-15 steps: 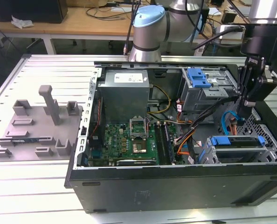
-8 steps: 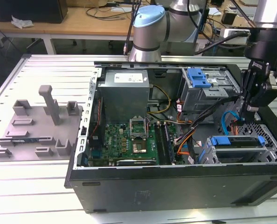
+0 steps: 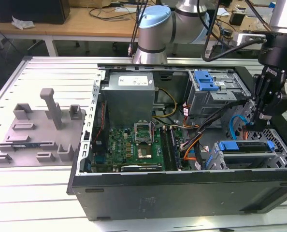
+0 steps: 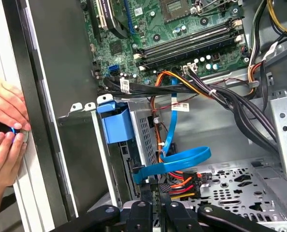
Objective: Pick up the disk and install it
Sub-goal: 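Insert the first disk wire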
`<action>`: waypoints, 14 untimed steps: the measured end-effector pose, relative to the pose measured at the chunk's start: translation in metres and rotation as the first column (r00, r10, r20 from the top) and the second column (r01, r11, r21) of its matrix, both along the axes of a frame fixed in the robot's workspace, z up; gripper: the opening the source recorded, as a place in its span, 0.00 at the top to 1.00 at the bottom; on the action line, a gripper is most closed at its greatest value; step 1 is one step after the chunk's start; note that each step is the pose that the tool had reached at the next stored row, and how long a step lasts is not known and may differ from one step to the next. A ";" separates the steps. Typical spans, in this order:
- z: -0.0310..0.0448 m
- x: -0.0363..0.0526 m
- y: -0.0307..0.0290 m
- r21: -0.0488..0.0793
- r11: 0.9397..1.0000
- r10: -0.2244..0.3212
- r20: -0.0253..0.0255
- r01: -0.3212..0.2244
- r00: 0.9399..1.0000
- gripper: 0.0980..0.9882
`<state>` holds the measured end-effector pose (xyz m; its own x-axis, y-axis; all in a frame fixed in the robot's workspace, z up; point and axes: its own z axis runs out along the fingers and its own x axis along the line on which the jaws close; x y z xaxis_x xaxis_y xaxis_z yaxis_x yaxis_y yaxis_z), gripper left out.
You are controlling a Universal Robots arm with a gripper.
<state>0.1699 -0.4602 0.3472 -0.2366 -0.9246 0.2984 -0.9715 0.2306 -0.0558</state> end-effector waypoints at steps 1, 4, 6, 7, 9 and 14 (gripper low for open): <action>0.0000 0.0000 -0.0031 0.009 1.000 0.000 0.000 0.000 1.000 0.92; 0.0000 0.0000 -0.0097 0.020 1.000 0.002 0.000 -0.002 1.000 0.92; 0.0000 -0.0001 -0.0130 0.026 1.000 0.007 0.000 -0.007 1.000 0.92; 0.0000 -0.0003 -0.0137 0.028 1.000 0.009 0.000 -0.009 1.000 0.92; 0.0000 -0.0017 -0.0161 0.040 0.999 0.022 0.000 -0.022 1.000 0.92; 0.0000 -0.0040 -0.0217 0.061 0.997 0.042 0.002 -0.042 0.999 0.92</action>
<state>0.1658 -0.4818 0.3472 -0.1970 -0.9504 0.2405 -0.9804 0.1922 -0.0438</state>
